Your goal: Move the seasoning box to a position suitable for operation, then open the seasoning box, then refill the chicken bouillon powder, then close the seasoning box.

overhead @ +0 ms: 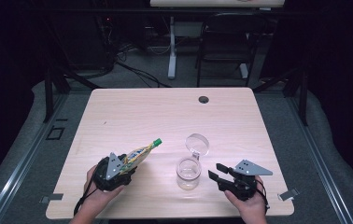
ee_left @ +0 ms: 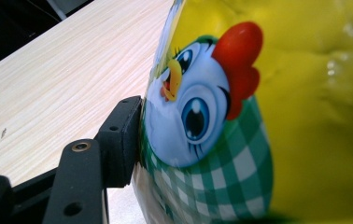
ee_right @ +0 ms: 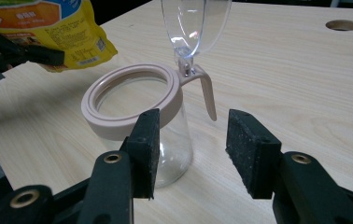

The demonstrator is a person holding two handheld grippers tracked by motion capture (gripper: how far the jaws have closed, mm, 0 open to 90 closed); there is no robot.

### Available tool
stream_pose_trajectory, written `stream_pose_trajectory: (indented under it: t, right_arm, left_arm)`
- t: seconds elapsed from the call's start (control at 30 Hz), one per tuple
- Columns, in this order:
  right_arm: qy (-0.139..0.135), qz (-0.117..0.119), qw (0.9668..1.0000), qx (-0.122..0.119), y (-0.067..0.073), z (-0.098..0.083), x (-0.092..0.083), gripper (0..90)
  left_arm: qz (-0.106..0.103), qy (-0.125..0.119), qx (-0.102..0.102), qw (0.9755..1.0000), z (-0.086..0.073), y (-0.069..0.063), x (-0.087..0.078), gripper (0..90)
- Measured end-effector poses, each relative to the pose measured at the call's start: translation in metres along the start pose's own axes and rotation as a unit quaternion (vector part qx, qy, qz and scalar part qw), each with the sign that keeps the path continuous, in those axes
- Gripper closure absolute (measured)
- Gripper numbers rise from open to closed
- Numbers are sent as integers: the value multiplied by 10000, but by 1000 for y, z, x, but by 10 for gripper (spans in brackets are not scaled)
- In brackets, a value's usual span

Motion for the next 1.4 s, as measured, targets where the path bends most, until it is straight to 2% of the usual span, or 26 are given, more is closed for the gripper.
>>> stream_pose_trajectory:
  t: [0.1, 0.13, 0.27, 0.37, 0.43, 0.57, 0.8, 0.83, 0.97, 1.07, 1.4]
  right_arm:
    - [36, -8, 10000, -5, 0, -1, -1, 545]
    - [-10, -16, 10000, 53, -1, -1, -1, 545]
    - [-26, -7, 10000, 36, -1, 0, -2, 545]
    - [-25, -14, 10000, 14, 0, 0, -1, 545]
    - [-26, -15, 10000, 14, 0, 0, -1, 545]
    - [-70, -29, 10000, 53, -1, 0, -3, 545]
    - [-60, -35, 10000, 67, 0, 0, -3, 544]
    - [-80, -26, 9999, 86, 0, 1, -3, 544]
    - [-110, -6, 9999, 101, 0, 2, -2, 544]
    - [-93, 7, 9999, 109, 0, 2, -2, 544]
    - [-170, 34, 9997, 177, -2, 3, 0, 545]
  left_arm:
    - [5, -7, 0, 10000, 0, 0, 0, 418]
    - [53, 10, 103, 9999, 1, 0, 0, 418]
    - [128, 13, 182, 9998, 3, -2, 0, 418]
    - [247, 84, 416, 9988, 8, -5, 1, 418]
    - [308, 67, 457, 9985, 9, -7, 2, 418]
    - [421, 98, 685, 9967, 12, -11, 3, 418]
    - [480, 121, 803, 9955, 14, -14, 4, 418]
    - [528, 174, 908, 9943, 14, -15, 3, 418]
    - [635, 246, 1118, 9914, 15, -18, 2, 419]
    - [690, 236, 1197, 9901, 17, -20, 3, 419]
    - [932, 282, 1561, 9829, 21, -27, 6, 418]
Point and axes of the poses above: each handheld gripper's, and its own axes: x roughly forward along the jaws, z roughly out of its top, y roughly to its left, the point moved 1 cm from there along x, roughly forward along the jaws, and after that the axes turned 1 degree about y, right-handed, at the moved point
